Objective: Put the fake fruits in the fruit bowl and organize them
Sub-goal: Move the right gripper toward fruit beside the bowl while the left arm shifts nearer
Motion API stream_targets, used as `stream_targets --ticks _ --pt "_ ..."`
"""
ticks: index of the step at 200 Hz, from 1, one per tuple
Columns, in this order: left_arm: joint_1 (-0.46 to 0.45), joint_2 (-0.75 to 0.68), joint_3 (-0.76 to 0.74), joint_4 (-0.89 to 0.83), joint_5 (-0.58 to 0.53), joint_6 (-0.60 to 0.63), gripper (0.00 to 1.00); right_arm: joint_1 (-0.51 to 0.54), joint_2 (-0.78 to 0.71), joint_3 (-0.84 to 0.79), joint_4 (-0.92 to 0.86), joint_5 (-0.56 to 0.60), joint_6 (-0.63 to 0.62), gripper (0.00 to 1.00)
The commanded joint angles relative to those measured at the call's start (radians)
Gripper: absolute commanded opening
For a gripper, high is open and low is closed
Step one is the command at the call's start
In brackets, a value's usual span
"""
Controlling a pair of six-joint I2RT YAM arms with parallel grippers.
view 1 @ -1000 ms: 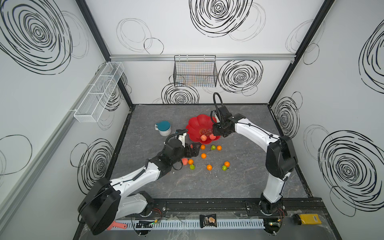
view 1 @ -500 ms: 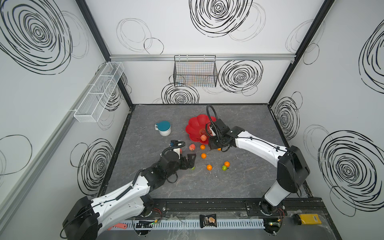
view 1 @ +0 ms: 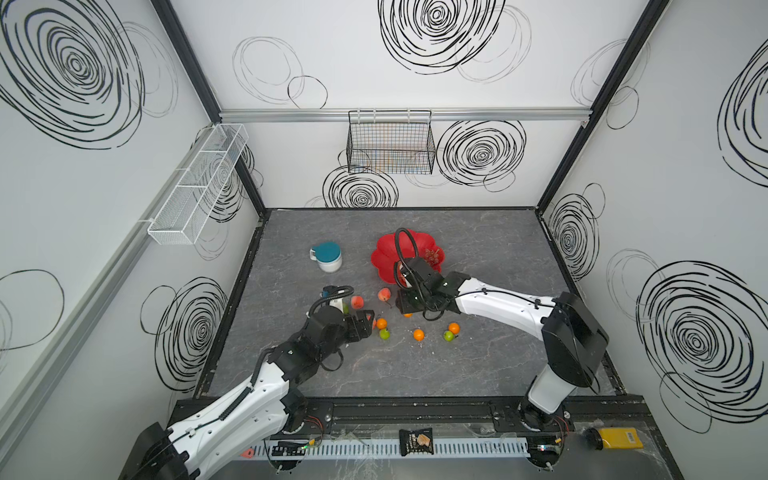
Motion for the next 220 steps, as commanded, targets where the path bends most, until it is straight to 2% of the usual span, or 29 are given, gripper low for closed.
stream_targets --ticks 1,45,102,220 --pt "0.055 -0.016 -0.014 0.034 0.079 -0.001 0.89 0.009 0.077 0.031 0.055 -0.012 0.017 0.42" --pt "0.151 -0.009 -0.031 0.068 0.162 0.010 0.89 0.013 0.192 0.117 0.036 -0.006 -0.047 0.41" --pt "0.213 0.033 -0.031 0.110 0.217 0.034 0.90 0.011 0.274 0.189 0.012 0.003 -0.088 0.41" --pt "0.241 0.031 -0.054 0.130 0.225 0.042 0.92 0.012 0.379 0.265 -0.023 0.011 -0.112 0.39"
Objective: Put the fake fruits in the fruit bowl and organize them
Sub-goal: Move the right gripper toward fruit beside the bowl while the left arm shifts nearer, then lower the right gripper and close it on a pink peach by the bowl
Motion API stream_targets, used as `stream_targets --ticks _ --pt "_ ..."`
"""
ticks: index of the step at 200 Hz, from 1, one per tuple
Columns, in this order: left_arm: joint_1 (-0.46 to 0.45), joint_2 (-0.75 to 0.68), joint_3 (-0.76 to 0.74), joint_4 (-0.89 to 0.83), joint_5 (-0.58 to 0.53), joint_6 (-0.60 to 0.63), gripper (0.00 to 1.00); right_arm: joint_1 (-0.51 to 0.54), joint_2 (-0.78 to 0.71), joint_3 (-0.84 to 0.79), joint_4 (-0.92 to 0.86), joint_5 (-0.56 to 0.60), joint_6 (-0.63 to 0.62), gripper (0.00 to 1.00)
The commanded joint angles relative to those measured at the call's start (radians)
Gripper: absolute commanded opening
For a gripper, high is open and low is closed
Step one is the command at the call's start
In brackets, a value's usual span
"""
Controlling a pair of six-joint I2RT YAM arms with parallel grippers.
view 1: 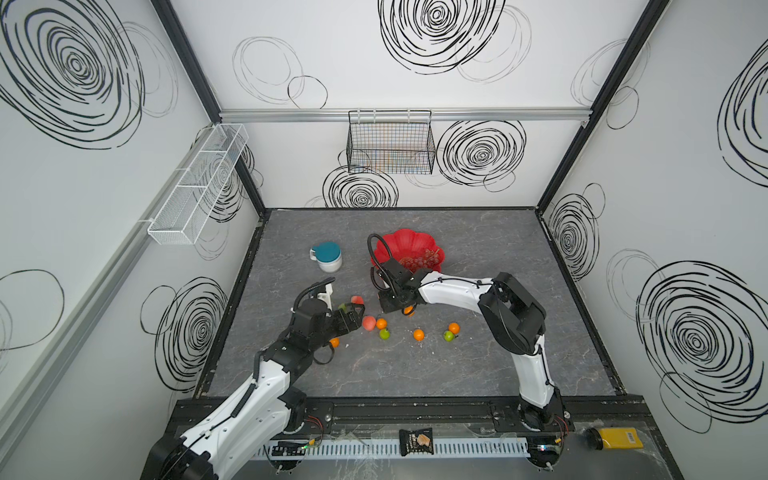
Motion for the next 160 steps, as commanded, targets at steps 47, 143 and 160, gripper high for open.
stream_targets --ticks 47,143,160 --pt "0.008 0.005 -0.009 0.064 0.010 0.015 0.94 0.005 0.039 0.021 -0.041 0.016 0.002 0.33" --pt "0.005 0.026 -0.017 0.095 0.014 0.029 0.96 0.008 0.002 -0.034 -0.027 0.008 0.009 0.16" --pt "0.006 0.016 -0.021 0.094 0.011 0.032 0.97 0.009 -0.006 -0.036 -0.030 0.008 0.010 0.14"
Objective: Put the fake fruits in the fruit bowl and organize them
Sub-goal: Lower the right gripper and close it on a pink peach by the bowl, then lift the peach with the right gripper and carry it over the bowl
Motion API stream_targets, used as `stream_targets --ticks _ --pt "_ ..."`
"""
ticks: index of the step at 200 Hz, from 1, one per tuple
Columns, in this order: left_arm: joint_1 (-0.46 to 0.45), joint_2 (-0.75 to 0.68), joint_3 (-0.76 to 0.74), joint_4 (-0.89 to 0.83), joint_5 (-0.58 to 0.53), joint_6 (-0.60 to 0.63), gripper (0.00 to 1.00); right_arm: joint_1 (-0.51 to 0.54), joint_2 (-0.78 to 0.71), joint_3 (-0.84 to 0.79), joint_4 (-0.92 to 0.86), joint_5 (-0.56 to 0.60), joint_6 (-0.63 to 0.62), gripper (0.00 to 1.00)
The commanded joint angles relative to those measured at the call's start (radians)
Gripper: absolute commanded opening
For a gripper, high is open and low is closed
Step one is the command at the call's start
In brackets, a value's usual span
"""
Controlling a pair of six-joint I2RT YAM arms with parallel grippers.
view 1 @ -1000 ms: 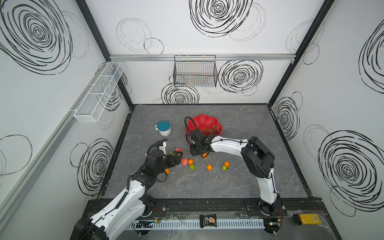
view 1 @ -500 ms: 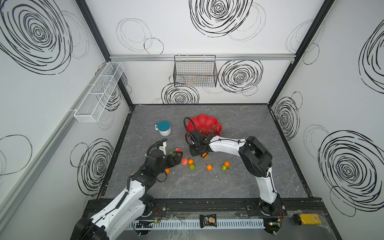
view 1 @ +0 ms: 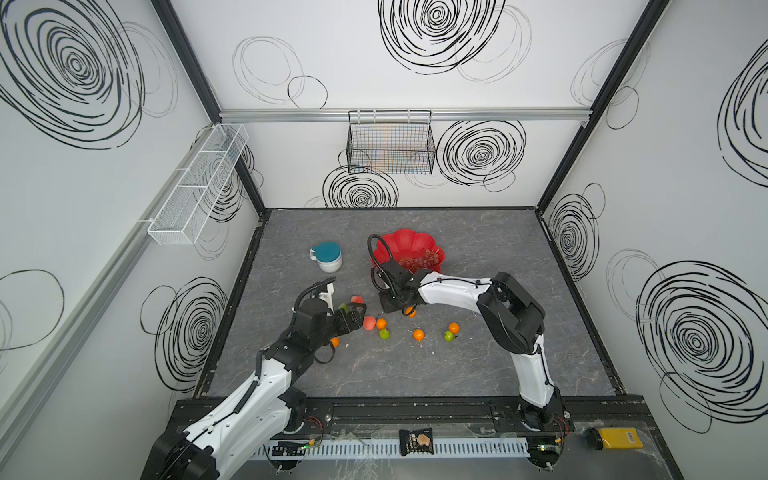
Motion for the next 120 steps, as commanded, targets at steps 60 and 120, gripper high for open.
stream_targets --ticks 60,120 --pt "0.004 -0.056 -0.002 0.013 -0.017 0.016 1.00 0.017 -0.058 -0.018 -0.055 -0.017 0.001 0.05" --pt "-0.019 -0.088 0.012 0.008 -0.018 0.010 0.99 0.016 -0.210 -0.058 -0.052 -0.049 -0.003 0.00"
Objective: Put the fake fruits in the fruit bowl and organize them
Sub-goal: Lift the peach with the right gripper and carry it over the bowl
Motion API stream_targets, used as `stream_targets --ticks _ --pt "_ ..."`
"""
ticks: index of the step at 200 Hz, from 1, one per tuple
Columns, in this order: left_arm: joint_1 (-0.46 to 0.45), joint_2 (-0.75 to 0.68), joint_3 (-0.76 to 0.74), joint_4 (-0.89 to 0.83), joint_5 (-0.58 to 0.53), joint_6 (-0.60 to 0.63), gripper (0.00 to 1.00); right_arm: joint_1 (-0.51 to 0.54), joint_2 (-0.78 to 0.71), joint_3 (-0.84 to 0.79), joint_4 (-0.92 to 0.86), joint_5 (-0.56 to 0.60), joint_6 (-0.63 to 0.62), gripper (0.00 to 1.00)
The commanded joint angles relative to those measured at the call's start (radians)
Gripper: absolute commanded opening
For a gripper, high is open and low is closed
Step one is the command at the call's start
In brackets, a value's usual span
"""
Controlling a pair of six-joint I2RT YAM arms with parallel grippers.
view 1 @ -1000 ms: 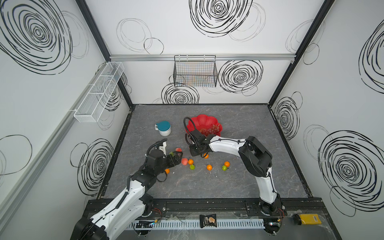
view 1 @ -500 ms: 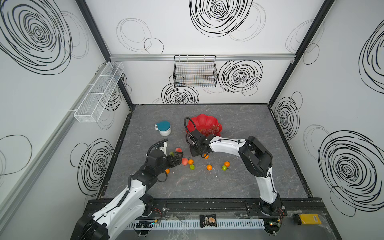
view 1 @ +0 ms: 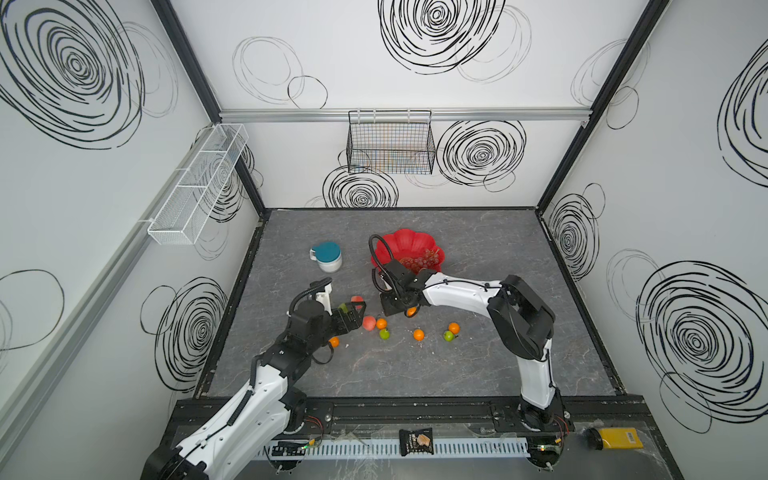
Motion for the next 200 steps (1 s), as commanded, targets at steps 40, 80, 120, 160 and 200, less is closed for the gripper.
stream_targets --ticks 40,80,120,160,200 --pt "-0.087 0.018 0.040 0.045 -0.058 -0.008 0.99 -0.018 -0.214 -0.059 -0.039 -0.007 -0.007 0.00" --pt "-0.185 0.122 0.100 0.096 -0.119 0.003 0.99 -0.108 -0.302 -0.102 -0.059 -0.028 -0.023 0.00" --pt "-0.250 0.243 0.174 0.141 -0.161 0.009 0.99 -0.226 -0.314 -0.127 -0.085 -0.075 -0.042 0.00" --pt "-0.275 0.360 0.225 0.200 -0.171 0.007 0.99 -0.280 -0.275 -0.109 -0.088 -0.105 -0.057 0.00" --pt "-0.274 0.443 0.269 0.237 -0.164 0.026 1.00 -0.293 -0.195 -0.055 -0.088 -0.130 -0.072 0.00"
